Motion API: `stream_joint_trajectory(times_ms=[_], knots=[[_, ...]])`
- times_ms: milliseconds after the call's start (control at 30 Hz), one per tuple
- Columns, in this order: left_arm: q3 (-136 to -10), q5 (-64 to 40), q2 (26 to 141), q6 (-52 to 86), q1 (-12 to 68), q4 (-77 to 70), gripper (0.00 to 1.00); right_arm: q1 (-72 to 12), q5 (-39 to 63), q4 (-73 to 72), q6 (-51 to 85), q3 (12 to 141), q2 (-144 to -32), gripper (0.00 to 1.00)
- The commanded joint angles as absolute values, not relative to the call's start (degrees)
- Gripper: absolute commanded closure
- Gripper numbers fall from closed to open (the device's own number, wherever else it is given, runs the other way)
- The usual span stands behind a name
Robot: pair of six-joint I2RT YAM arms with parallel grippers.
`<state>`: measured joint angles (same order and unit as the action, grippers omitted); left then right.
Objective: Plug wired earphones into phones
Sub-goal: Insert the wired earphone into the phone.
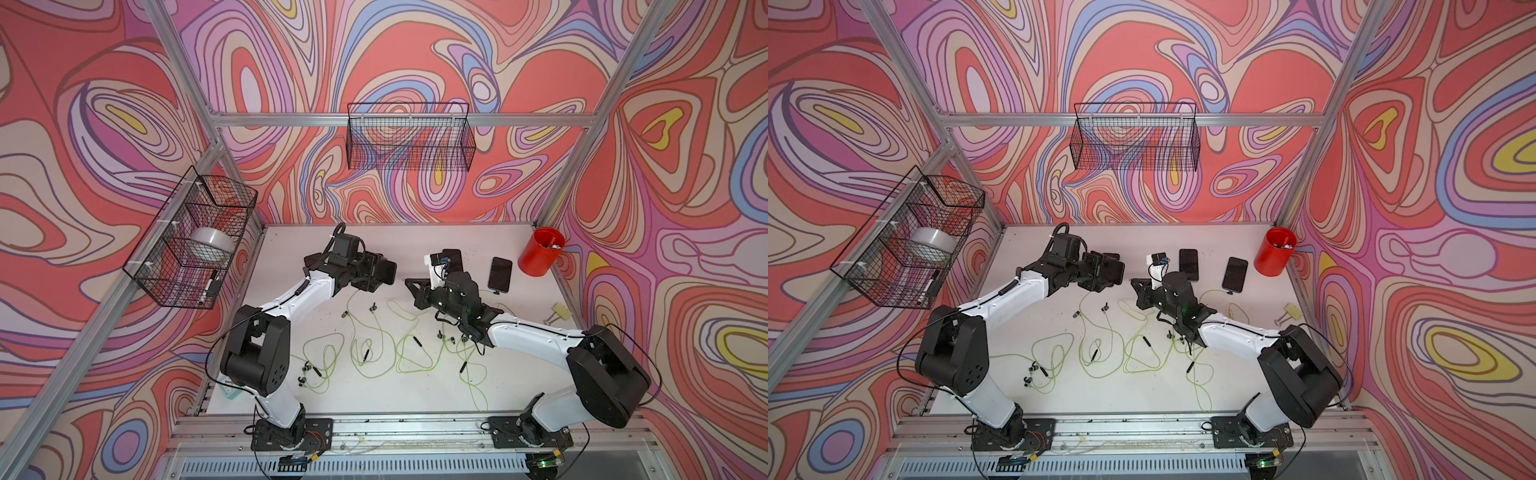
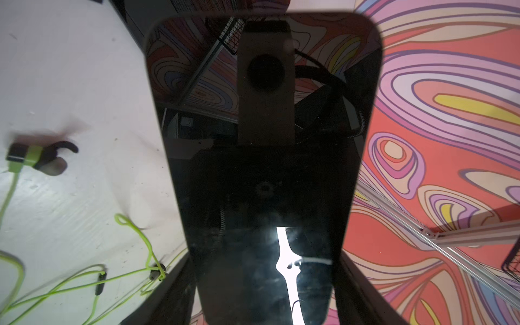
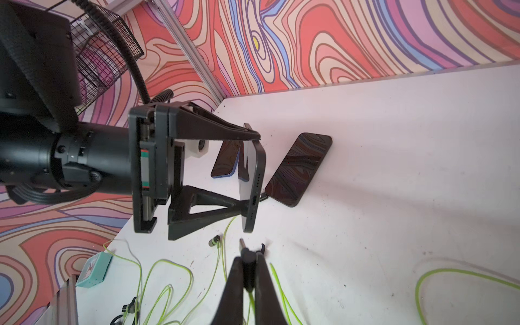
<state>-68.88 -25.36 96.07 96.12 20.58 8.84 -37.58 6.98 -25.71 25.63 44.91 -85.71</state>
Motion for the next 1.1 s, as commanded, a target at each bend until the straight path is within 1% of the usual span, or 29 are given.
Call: stream_joint_trajectory(times_ms=[0,233,767,1067], knots=[[-68.47,-27.21,93.03,99.93,20.38,2.93,1.0,-37.81,5.76,-28.45,25.37,46.14,-86.79,1.0],[-67.45,-28.29,93.08,101.29,20.54,0.68,1.0,-37.8,6.22,-29.27,24.77,48.94,-89.59,1.0],[-66.57,-29.29,92.84,101.17,20.49,-0.98,1.0,-37.79,4.66,-29.45,23.68,51.06,-92.76,1.0],[-66.4,-29.17,92.99,101.16,20.48,-1.3,1.0,-37.7,3.48,-28.81,23.51,50.6,-92.13,1.0]])
